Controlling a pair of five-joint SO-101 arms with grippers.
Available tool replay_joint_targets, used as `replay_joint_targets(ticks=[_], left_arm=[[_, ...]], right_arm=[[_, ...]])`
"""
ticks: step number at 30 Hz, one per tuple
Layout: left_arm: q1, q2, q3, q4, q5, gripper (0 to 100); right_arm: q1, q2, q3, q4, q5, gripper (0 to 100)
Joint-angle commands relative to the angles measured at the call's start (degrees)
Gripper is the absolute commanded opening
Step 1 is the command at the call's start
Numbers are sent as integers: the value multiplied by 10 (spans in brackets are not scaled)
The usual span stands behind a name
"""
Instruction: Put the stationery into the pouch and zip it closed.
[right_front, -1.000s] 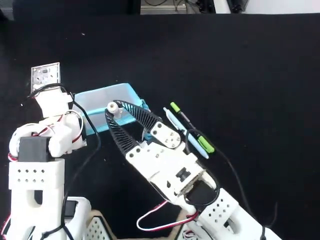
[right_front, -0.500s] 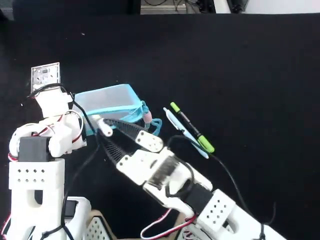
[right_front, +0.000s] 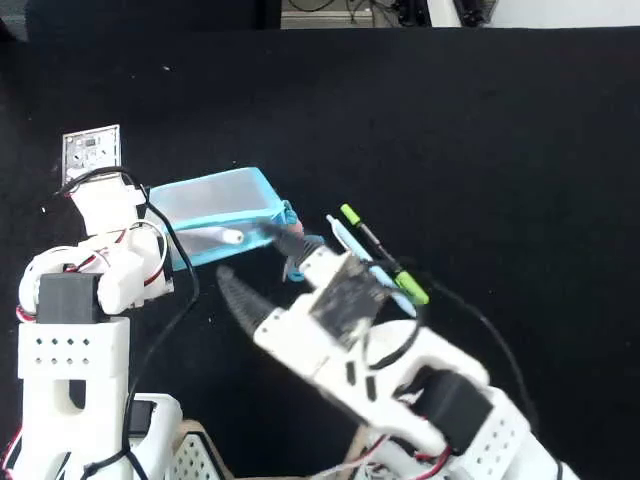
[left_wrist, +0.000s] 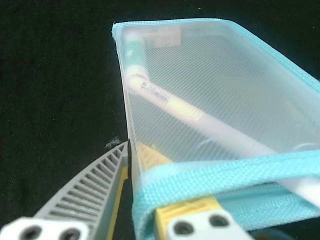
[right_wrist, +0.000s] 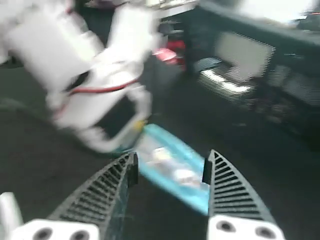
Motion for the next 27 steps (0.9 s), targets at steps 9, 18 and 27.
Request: replay_joint_targets(ticks=[9,18,27], left_arm=[[1,-6,-12,5,2,30],[-1,-6,-27,5,2,30],[0,0,-153,18,3,30]], right_arm=[[251,8,-75,119,-49,165],[100,93,-36,54,-12,163],[203,130,-44,48,-99,166]])
